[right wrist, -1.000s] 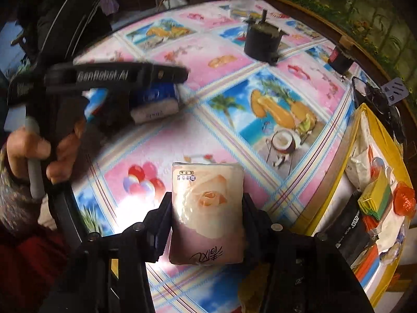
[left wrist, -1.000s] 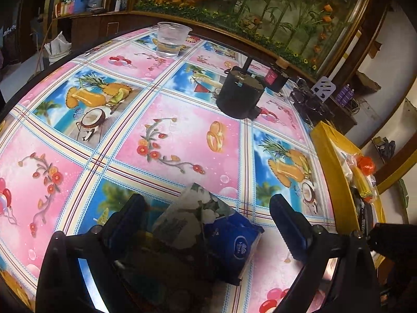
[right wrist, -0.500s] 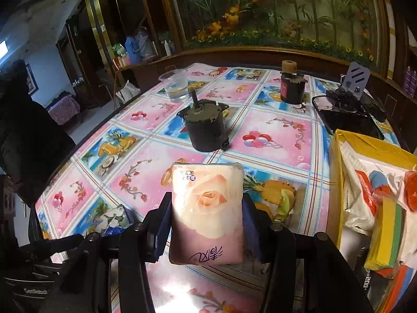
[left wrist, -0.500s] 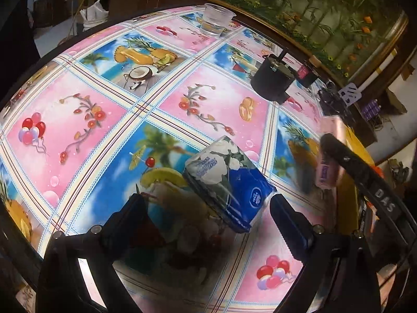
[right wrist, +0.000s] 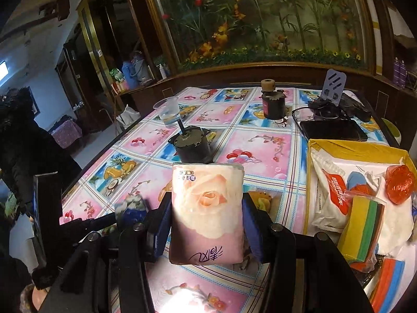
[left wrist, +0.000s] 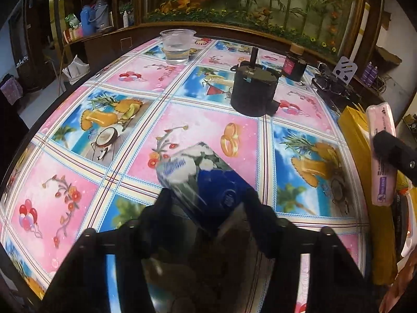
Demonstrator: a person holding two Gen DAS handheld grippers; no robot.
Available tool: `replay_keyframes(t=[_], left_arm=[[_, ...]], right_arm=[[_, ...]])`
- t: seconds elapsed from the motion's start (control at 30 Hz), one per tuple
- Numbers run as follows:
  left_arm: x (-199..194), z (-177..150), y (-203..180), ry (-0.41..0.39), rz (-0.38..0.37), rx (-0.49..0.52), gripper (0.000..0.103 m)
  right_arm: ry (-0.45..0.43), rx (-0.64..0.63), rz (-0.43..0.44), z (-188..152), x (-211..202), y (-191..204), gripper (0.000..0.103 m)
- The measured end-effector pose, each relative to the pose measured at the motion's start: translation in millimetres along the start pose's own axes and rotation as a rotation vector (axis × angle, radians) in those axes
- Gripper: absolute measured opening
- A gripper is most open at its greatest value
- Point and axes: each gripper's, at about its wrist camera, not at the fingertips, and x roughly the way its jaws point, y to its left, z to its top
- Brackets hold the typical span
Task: Organize soft objects
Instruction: 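Lift both tissue packs and carry them toward the yellow-rimmed box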
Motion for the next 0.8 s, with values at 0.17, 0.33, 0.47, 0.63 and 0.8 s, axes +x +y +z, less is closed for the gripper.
replay_keyframes(t=[0.17,0.33,0.47,0.63,0.8], left_arm=[[-1,1,3,-0.023,-0.009,0.011,0.041],[-2,1,5,-0.018,-0.076,0.004,0.039],[6,6,5,0.036,-0.087,-0.046,0.069],[16,21,-7,0.066,-0.016,-0.032,0.075],[25,26,-32,0.031,0.047,0.043,0.075]], right_arm=[[0.022,-0.003,0.006,-3,5,2,0.055],[0.035,-0.008,0.004,-4,6,2,0.055],[0.033,0.001,-0.001,-4,6,-1,0.056],[0.014,0.024,-0.013,-1,1,-8,0.056],[-0.01,0.076,-0.023,3,-8,-25,0.056]])
